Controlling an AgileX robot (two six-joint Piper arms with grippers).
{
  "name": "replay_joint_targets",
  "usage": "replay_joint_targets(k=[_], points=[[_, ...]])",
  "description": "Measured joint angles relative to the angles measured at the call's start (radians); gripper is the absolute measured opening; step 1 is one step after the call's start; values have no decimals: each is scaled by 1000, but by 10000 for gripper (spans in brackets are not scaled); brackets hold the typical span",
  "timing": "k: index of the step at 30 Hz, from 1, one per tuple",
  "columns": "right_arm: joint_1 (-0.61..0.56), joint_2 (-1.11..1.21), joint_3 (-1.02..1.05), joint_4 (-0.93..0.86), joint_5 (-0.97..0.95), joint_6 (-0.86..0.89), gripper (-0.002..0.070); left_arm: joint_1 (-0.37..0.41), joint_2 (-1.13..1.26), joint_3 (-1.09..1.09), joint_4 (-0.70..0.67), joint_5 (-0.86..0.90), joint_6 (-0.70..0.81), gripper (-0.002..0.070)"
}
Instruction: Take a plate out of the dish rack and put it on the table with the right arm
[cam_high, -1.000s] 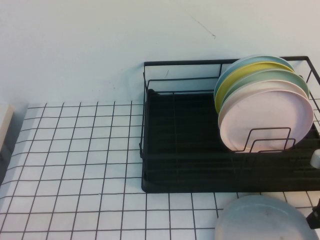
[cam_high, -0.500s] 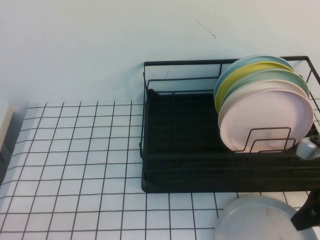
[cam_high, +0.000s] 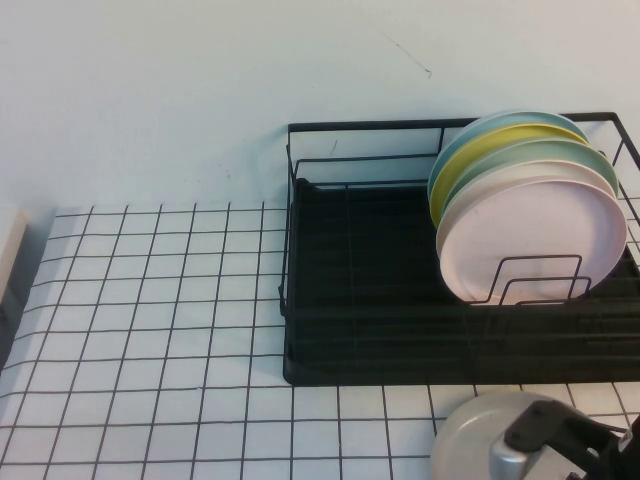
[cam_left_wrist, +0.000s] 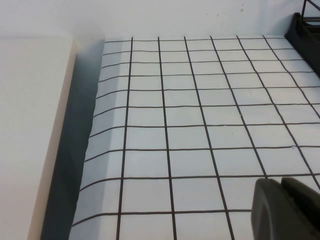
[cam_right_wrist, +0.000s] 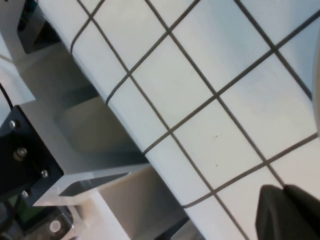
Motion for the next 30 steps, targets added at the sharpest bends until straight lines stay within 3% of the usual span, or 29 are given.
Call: replay_joint_targets(k=[7, 13, 20, 26, 30], points=[[7, 21, 0, -48, -36, 17, 5, 0, 0, 0, 0, 0, 0, -3], [7, -41, -48, -274, -125, 161, 5, 0, 0, 0, 0, 0, 0, -3], [7, -321, -140, -675, -201, 442, 5, 0, 0, 0, 0, 0, 0, -3], [7, -633, -127, -740, -367, 514, 5, 0, 0, 0, 0, 0, 0, -3], [7, -815, -14, -745, -487, 538, 5, 0, 0, 0, 0, 0, 0, -3]])
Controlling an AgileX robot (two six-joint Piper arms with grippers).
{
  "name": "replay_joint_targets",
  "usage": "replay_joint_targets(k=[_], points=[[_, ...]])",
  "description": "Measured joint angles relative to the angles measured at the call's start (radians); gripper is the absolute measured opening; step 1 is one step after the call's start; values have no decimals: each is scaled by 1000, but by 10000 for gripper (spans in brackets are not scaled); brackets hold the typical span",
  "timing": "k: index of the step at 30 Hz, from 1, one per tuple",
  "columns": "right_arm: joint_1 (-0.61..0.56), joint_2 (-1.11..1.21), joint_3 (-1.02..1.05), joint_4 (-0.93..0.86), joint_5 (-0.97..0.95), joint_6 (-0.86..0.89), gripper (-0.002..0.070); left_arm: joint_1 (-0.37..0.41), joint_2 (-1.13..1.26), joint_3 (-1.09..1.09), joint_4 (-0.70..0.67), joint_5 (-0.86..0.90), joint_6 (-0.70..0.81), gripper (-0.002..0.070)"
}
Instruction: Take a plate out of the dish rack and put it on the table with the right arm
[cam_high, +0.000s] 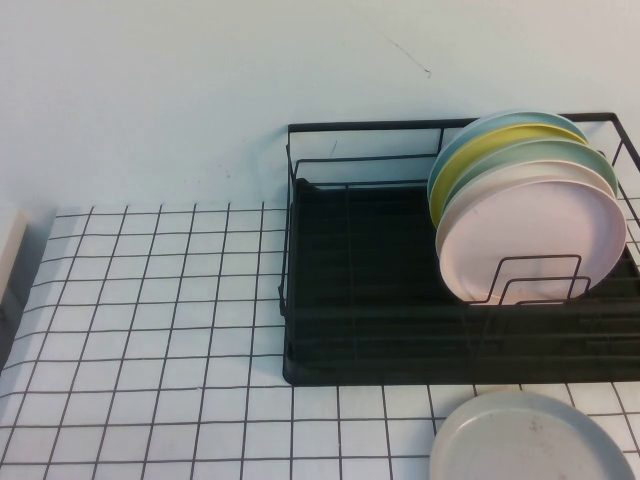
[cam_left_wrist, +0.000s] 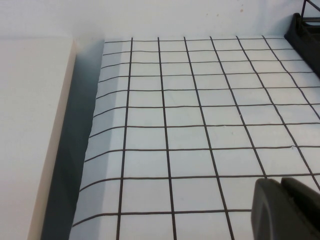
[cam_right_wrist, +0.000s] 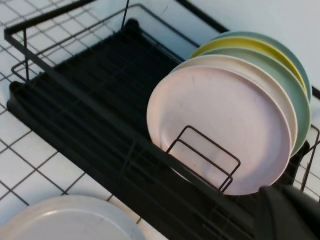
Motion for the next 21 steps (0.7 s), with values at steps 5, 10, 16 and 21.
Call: replay_joint_targets(k=[5, 10, 16, 21], points=[[0, -226, 209, 10, -58, 43, 5, 0, 0, 0, 0, 0, 3, -3], [0, -413, 338, 90, -12, 103, 4, 0, 0, 0, 0, 0, 3, -3], [0, -503, 390, 109, 103, 108, 1, 0, 0, 0, 0, 0, 3, -3], [0, -509, 401, 111, 124, 114, 0, 0, 0, 0, 0, 0, 3, -3]])
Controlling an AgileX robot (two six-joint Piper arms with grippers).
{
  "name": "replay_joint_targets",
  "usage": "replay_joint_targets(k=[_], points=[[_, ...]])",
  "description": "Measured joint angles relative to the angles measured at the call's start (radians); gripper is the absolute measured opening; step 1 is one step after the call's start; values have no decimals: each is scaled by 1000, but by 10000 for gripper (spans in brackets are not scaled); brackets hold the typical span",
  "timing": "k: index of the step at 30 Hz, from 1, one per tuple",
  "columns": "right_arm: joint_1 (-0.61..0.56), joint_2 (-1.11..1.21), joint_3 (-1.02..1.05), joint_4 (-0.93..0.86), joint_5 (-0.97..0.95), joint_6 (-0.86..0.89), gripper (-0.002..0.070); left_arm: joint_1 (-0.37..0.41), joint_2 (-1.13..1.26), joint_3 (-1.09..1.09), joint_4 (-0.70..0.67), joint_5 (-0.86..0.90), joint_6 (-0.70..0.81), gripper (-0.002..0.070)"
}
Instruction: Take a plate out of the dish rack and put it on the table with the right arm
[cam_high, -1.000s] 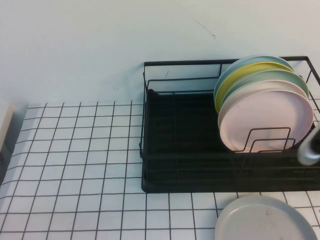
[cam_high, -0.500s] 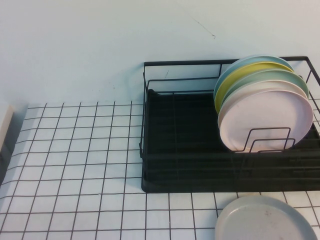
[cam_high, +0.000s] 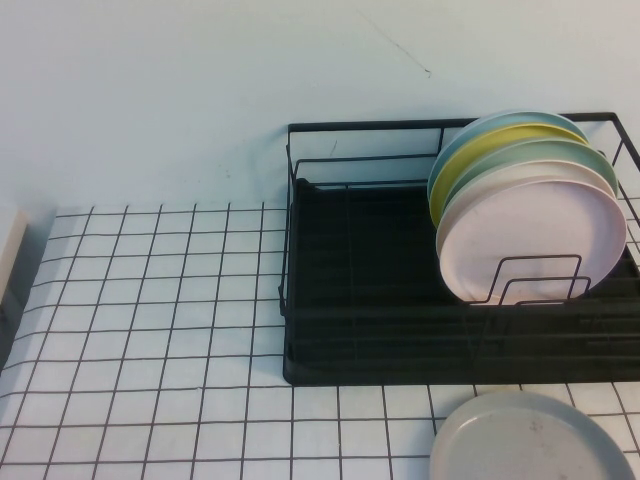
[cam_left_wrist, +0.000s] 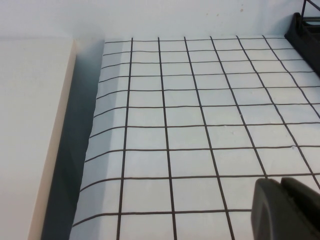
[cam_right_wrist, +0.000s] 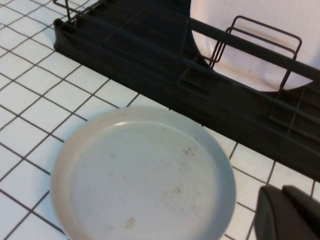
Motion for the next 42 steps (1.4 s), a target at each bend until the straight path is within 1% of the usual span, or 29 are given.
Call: replay_joint_targets(k=[8, 11, 15, 17, 23, 26, 29, 34, 42], points=[[-7, 0, 25, 5, -6, 2, 0, 0, 0, 0, 0, 0, 0, -3], [-74, -11, 57, 11, -10, 2, 0, 0, 0, 0, 0, 0, 0, -3], [-216, -50, 93, 11, -14, 2, 0, 0, 0, 0, 0, 0, 0, -3], [-267, -86, 107, 8, -19, 2, 0, 0, 0, 0, 0, 0, 0, -3], [-361, -214, 152, 6, -73, 2, 0, 0, 0, 0, 0, 0, 0, -3], [-401, -228, 203, 6, -123, 2, 0, 0, 0, 0, 0, 0, -4, -3], [-413, -230, 276, 6, -150, 2, 0, 0, 0, 0, 0, 0, -4, -3], [-418, -230, 302, 7, -255, 6, -1, 0, 0, 0, 0, 0, -4, -3], [-418, -230, 308, 7, -280, 6, -2, 0, 0, 0, 0, 0, -4, -3]])
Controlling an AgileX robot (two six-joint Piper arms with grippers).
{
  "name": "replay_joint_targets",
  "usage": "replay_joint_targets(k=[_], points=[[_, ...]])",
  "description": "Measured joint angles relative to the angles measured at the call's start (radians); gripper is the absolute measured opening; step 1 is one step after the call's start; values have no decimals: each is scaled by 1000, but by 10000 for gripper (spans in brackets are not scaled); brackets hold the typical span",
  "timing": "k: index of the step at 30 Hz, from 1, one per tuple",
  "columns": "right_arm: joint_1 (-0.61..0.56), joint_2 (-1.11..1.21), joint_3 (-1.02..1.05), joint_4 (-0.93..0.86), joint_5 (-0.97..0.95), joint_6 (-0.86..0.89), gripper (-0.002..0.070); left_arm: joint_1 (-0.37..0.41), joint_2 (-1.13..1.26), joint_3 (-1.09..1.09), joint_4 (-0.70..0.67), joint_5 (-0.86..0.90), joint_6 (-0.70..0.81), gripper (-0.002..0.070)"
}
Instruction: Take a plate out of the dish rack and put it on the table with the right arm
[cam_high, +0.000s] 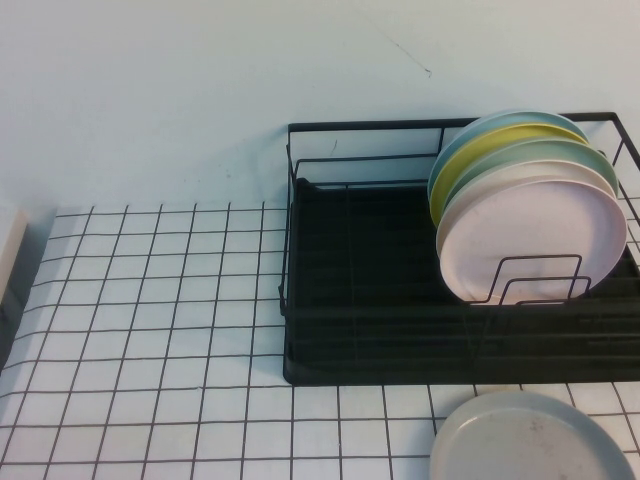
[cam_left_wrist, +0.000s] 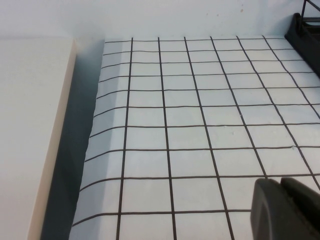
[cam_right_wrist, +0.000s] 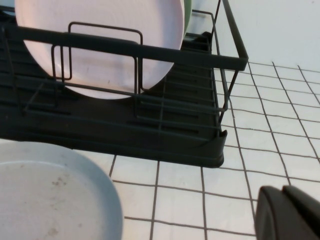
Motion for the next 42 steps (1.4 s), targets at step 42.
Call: replay_joint_targets(k=[42], points=[[-39, 0, -4, -2, 41, 0, -2, 0, 0, 0, 0, 0, 4, -3]])
